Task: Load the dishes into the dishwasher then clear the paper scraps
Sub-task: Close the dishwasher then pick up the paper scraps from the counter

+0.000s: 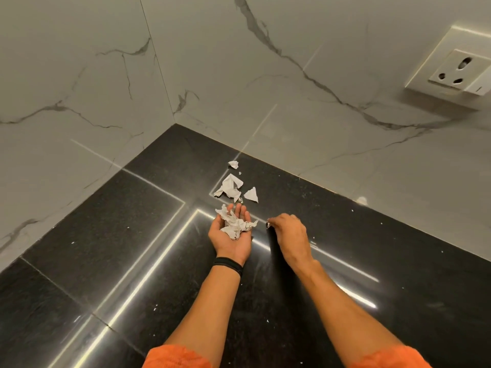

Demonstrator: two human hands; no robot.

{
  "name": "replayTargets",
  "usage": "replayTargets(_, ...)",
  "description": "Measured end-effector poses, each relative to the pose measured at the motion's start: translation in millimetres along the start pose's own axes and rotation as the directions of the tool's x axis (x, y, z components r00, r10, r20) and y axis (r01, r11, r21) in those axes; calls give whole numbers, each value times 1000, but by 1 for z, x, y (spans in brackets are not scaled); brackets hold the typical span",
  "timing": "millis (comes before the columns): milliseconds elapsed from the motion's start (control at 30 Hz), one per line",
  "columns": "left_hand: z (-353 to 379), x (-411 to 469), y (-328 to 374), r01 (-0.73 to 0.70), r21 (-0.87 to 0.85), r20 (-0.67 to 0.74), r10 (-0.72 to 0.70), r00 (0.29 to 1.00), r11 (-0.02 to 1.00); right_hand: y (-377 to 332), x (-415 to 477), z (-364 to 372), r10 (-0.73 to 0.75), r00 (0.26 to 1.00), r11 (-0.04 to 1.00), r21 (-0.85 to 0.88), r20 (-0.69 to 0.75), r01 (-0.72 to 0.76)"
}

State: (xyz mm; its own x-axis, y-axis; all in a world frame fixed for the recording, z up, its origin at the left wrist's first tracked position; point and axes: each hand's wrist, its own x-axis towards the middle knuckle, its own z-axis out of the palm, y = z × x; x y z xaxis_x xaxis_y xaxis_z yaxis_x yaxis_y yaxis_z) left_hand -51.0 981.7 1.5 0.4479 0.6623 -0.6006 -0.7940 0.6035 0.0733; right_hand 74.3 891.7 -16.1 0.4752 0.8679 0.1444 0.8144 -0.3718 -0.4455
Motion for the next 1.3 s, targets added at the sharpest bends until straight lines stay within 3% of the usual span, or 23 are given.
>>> replayTargets(67, 0, -3, -1, -10, 22, -5, 10, 1000, 1000, -22, -1, -10, 184, 977, 934, 329, -106, -141)
replayTargets(100, 1, -5, -2, -17, 28, 0, 17, 1000, 999, -34, -1, -14, 216, 968, 879, 456, -127, -137)
replayTargets(200, 2, -7, -4, -8, -3, 44, 8, 999, 1000, -73, -5, -27, 113, 988, 807, 589, -109, -27)
replayTargets(333, 8, -11, -3, 33, 25, 47, -35, 998, 999, -92, -1, -23, -64, 997, 916, 394, -42, 75)
replayTargets(500, 7, -1, 6, 40, -101, 69, -33, 997, 994, -82, 33, -21, 69, 995, 866, 499, -73, -24)
replayTargets(600, 7, 6, 13, 12, -74, 62, -7, 998, 997, -60, 68, -10, 74, 997, 962, 263, 33, -80)
replayTargets(700, 6, 12, 20, -5, -93, 69, 12, 998, 996, -45, 86, 14, -44, 968, 999, 0, 247, 46)
replayTargets(767, 4, 16, 25, -24, -103, 62, 30, 998, 994, -42, 79, 31, -130, 957, 980, -113, 261, 164)
replayTargets(833, 2, 17, 27, -38, -92, 56, 43, 998, 995, -41, 61, 36, -182, 966, 965, -157, 185, 212)
replayTargets(900, -1, 16, 27, -50, -62, 44, 53, 998, 997, -38, 41, 32, -172, 980, 977, -112, 95, 182)
replayTargets(967, -3, 11, 27, -51, -22, 17, 51, 999, 998, -35, 22, 24, -23, 1000, 998, 67, -7, 24)
replayTargets(1033, -3, 6, 25, -52, 3, -16, 52, 999, 999, -40, 10, 10, 210, 976, 920, 349, -53, -179)
replayTargets(1100, -3, 0, 21, -52, 5, -22, 53, 998, 999, -52, 2, -5, 285, 955, 821, 535, -83, -198)
replayTargets(1200, -4, -7, 17, -28, -27, 37, 29, 999, 999, -78, -3, -23, 119, 989, 810, 585, -91, -43)
replayTargets(1300, -5, -14, 18, 12, -49, 70, -9, 997, 999, -98, -2, -20, -99, 995, 902, 419, -30, 103)
